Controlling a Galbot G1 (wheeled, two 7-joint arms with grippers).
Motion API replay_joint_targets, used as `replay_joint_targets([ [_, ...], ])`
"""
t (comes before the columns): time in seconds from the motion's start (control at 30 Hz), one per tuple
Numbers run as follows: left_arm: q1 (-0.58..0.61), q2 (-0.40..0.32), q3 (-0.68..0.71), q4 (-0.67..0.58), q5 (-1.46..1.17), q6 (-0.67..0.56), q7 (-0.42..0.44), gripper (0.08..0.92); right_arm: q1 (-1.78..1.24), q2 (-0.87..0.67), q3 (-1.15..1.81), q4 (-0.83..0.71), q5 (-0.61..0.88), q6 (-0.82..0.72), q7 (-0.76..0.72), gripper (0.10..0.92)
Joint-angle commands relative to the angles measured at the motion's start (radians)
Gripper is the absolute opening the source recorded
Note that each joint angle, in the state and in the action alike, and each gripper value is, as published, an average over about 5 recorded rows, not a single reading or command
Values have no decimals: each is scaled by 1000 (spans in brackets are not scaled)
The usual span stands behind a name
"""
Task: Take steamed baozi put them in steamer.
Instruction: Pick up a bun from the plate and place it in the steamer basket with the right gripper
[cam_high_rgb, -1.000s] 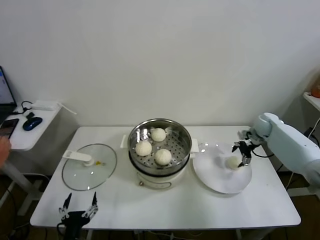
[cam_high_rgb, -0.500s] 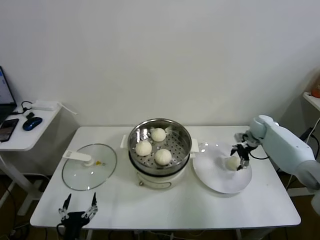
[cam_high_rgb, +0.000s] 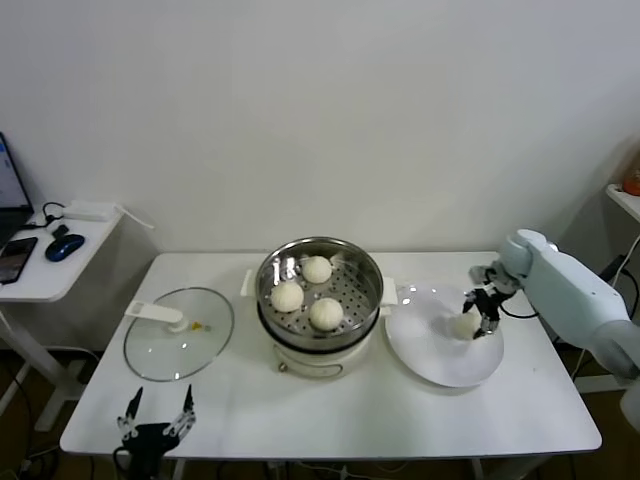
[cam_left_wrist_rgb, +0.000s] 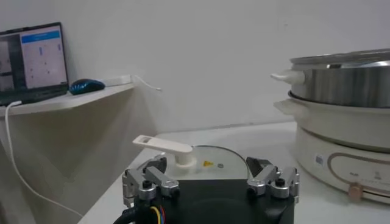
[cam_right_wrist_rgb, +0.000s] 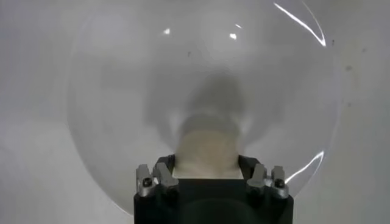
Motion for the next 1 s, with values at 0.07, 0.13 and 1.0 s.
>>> replay_joint_targets([
  [0.07, -2, -1, -1, 2, -3, -1, 0, 823, 32, -5, -23, 22, 16, 0, -7, 696],
  [0.13, -3, -1, -1, 3, -6, -1, -1, 823, 59, -10, -49, 38, 37, -2, -9, 696],
  [1.0, 1, -2, 14, -27, -24, -2, 1, 823, 680, 134, -667, 321, 805, -260, 14, 696],
])
